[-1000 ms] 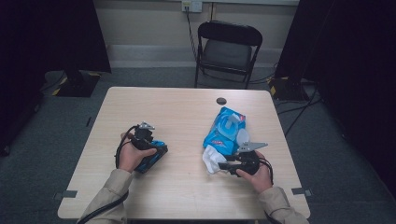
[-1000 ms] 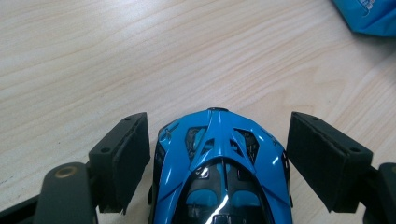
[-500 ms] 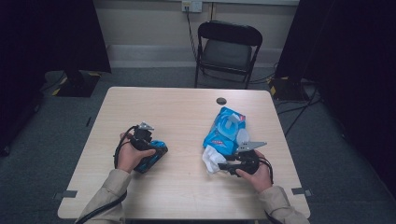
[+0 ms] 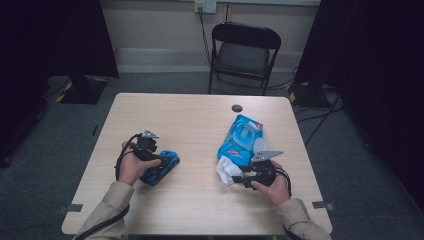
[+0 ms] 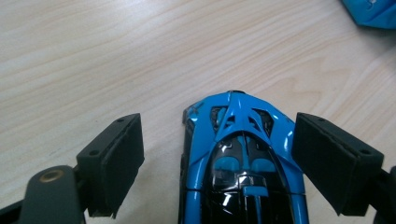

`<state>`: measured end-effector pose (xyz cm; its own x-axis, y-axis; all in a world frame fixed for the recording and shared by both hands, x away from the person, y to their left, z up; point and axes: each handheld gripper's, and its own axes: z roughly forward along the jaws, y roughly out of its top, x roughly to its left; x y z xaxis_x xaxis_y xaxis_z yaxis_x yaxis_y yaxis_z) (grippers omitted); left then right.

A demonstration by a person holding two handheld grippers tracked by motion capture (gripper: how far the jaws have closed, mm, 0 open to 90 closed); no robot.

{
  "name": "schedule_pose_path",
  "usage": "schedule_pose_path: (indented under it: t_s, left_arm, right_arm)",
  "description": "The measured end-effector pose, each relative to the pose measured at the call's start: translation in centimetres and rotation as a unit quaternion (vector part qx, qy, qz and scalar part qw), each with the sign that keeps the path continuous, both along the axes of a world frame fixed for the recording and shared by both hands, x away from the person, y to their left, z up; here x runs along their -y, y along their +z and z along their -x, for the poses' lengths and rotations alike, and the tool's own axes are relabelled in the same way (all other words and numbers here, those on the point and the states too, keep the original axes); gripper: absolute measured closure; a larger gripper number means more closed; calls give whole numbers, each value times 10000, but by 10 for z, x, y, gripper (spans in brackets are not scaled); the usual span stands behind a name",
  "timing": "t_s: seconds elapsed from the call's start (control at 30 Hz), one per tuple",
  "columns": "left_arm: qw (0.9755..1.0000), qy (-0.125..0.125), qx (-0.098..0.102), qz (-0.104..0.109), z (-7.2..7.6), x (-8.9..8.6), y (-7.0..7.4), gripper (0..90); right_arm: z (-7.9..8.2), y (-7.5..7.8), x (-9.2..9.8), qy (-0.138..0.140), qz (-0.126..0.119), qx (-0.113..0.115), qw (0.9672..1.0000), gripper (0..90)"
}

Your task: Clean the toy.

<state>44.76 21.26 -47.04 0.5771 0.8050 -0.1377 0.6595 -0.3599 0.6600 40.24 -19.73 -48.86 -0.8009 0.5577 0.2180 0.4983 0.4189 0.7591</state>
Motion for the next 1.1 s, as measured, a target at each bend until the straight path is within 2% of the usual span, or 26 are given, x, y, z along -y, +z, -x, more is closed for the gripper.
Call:
schedule_pose_path:
  t_s: [0.27, 0.5, 0.6, 0.77, 0.93, 1.1]
  left_arm:
    - [9999, -106, 36, 41, 4, 0, 7, 168]
    - [9998, -117, 129, 62, 5, 0, 13, 161]
    - [9997, -197, 147, 40, 6, -1, 14, 158]
    - [9995, -231, 171, 125, 9, -1, 17, 158]
    - [9993, -298, 186, 128, 11, 0, 21, 158]
    - [9989, -391, 241, 136, 13, 4, 27, 158]
  right_arm:
    - [2, 9, 0, 53, 169, 16, 9998, 373]
    - [3, 19, 4, -39, 99, 107, 9999, 304]
    - [2, 22, 5, -75, 102, 143, 9998, 264]
    - [1, 23, 6, -130, 183, 168, 9996, 230]
    - [1, 23, 7, -81, 197, 154, 9997, 149]
    - [1, 24, 11, -120, 222, 151, 9996, 146]
